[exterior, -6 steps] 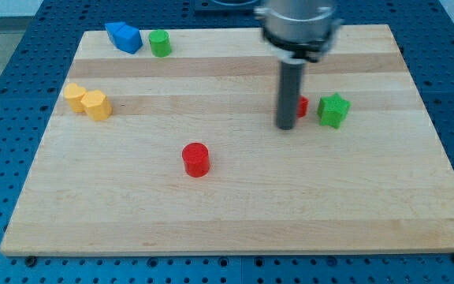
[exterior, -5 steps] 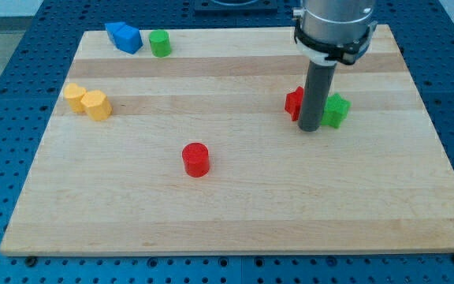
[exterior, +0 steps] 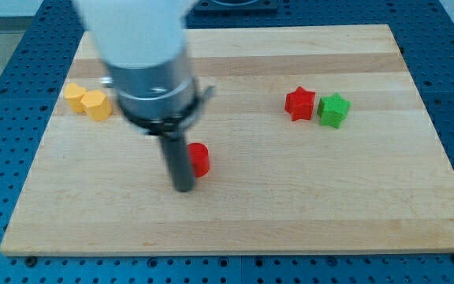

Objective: Push red circle closer to the red star

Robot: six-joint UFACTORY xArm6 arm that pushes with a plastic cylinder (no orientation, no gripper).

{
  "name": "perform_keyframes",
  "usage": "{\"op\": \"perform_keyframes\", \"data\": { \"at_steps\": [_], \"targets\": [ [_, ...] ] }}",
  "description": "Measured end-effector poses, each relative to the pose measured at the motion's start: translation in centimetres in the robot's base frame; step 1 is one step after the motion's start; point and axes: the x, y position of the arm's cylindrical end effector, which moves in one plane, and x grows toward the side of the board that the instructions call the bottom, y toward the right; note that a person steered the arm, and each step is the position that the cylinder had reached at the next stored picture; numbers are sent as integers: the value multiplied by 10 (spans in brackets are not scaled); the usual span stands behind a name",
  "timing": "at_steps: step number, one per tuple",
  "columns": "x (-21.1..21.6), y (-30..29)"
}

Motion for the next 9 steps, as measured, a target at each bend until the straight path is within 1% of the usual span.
{"op": "perform_keyframes", "data": {
  "at_steps": [1,2,3,4,5,6,7,8,9],
  "targets": [
    [-13,-7],
    [3,-78],
    [-11,-101],
    [-37,45],
    [-63,61],
    [0,-10],
    [-51,-58],
    [-108,58],
    [-141,137]
  ]
}}
